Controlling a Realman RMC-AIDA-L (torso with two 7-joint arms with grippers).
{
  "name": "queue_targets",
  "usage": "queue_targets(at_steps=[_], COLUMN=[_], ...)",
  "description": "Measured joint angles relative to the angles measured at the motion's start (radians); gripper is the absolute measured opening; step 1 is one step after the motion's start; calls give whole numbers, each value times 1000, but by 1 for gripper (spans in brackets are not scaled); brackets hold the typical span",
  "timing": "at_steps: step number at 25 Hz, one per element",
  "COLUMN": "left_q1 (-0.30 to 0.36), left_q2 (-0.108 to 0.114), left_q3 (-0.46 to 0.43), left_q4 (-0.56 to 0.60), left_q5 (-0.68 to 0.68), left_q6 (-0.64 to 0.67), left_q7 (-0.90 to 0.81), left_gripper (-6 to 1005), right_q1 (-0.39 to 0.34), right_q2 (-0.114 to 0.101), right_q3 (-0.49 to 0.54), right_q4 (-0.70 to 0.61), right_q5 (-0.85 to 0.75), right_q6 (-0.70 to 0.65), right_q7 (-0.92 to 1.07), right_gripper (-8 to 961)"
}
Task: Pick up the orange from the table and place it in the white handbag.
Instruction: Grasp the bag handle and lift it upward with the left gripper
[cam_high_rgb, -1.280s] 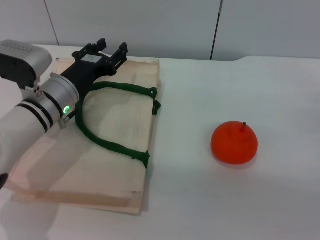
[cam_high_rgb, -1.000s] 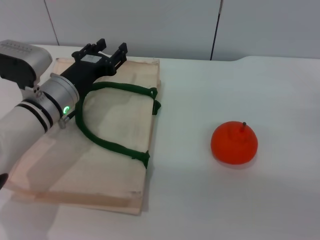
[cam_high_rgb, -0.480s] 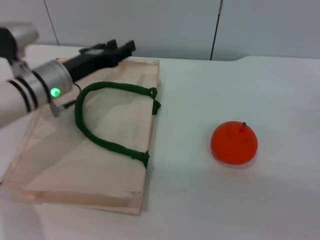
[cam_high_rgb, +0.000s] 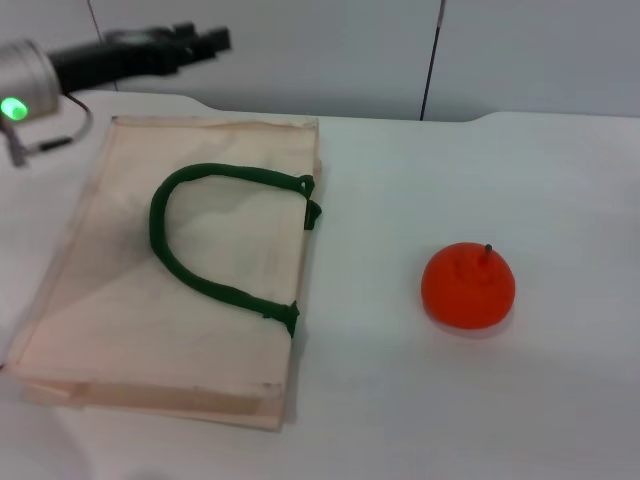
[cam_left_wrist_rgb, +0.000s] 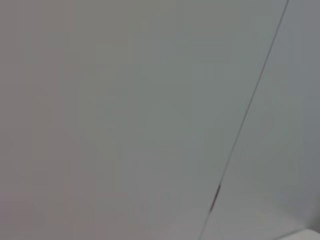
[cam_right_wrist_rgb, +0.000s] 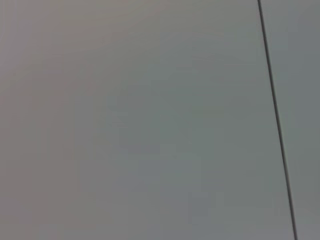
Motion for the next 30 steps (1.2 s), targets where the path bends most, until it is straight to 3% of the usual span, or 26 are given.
queue_targets(at_steps=[2, 5, 8, 10, 13, 14, 17, 24, 30], left_q1=[-21, -41, -55, -64, -80, -102, -111, -125, -120], left_q2=[12, 51, 90, 104, 114, 118, 120, 122, 114], left_q3=[0, 1, 1, 2, 3, 2, 2, 3, 1], left_q4=[-104, -232, -271, -278, -295, -318, -339, -377, -322], left_q5=[47, 120, 208, 264, 364, 486, 560, 650, 649], left_q6=[82, 227, 326, 357, 393, 413, 414, 403, 320], left_q7=[-87, -215, -291, -336, -385, -405, -413, -417, -417], left_gripper=[640, 640, 639, 638, 637, 636, 635, 627, 618], right_q1=[4, 8, 9, 9, 13, 17, 20, 22, 34], right_q2=[0, 0, 0, 0, 0, 0, 0, 0, 0], right_q3=[0, 0, 0, 0, 0, 0, -4, -11, -12], right_q4=[0, 0, -1, -3, -1, 1, 2, -1, 1], right_q5=[0, 0, 0, 0, 0, 0, 0, -2, -2], right_q6=[0, 0, 0, 0, 0, 0, 0, 0, 0], right_q7=[0, 0, 0, 0, 0, 0, 1, 1, 1], right_gripper=[773, 773, 773, 773, 773, 773, 773, 772, 772])
